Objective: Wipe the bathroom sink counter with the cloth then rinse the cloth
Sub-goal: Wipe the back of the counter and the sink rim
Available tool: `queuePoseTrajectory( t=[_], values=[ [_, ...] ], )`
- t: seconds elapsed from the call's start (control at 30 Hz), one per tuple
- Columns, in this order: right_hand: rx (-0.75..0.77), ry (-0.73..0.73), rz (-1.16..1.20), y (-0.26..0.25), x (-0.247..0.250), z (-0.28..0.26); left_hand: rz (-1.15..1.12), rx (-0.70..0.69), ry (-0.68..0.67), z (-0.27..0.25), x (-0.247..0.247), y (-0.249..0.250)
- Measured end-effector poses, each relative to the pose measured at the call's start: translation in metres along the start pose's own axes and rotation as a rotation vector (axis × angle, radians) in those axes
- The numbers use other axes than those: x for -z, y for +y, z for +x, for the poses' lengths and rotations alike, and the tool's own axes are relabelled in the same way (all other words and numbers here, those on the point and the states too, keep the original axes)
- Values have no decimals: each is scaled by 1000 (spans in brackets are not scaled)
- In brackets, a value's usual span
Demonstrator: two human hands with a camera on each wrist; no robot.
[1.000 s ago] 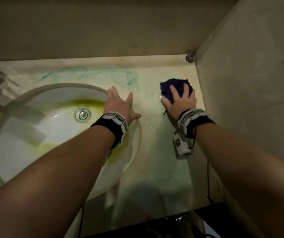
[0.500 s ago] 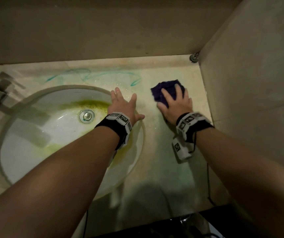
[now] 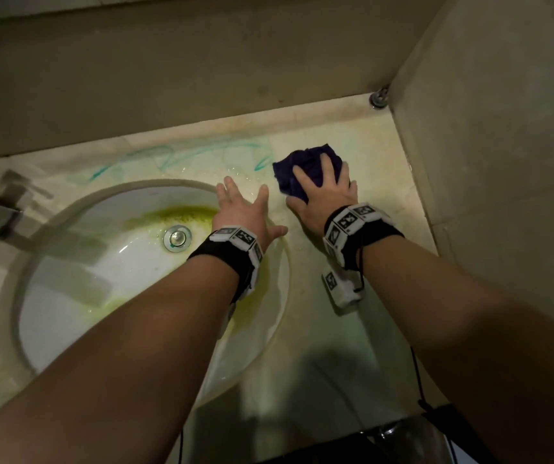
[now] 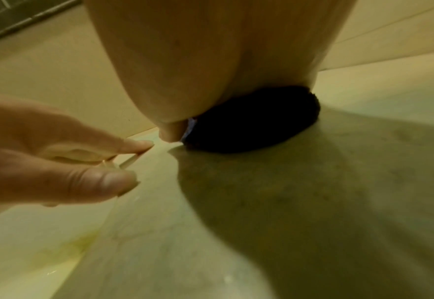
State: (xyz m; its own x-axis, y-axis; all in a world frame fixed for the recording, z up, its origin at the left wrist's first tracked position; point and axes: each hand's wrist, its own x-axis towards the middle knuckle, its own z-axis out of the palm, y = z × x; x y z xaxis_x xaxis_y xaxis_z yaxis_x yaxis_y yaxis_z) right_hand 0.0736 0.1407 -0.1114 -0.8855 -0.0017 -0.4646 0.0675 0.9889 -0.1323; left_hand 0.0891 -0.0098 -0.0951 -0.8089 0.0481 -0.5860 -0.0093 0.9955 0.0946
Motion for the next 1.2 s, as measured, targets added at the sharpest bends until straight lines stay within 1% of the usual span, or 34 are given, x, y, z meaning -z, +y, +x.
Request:
queuePoseTrajectory(
  t=[0.13,0.27,0.4,0.53,0.73,0.87,0.93,1.0,1.1,1.2],
  values=[
    [-30,-25,12,-2,-1,-2,-7,3,5,-2,-2,0],
    [-48,5,7,-11,1,2,-30,8,29,-3,-3,-3],
    [-58,-41,66,-17,15,17,-39,6,26,-3,-5,-2],
    [-34,-34,98,-21,20,27,-34,15,16,-4,-4,-1],
    [-5,-1,107,-5,10,16,-53,20,9,-5,-4,-1],
    [-66,25,107,8,12,21,-53,24,8,-3,-5,-2],
    [-113,14,117,9,20,32,-46,26,1,-2,-5,-2],
    [-128,-9,112,5,28,41,-40,28,-6,-2,-4,-2],
    [-96,-22,115,0,31,41,-36,18,-1,-3,-4,0],
    [-26,-10,88,5,19,23,-35,14,-2,-3,-3,-1]
  ],
)
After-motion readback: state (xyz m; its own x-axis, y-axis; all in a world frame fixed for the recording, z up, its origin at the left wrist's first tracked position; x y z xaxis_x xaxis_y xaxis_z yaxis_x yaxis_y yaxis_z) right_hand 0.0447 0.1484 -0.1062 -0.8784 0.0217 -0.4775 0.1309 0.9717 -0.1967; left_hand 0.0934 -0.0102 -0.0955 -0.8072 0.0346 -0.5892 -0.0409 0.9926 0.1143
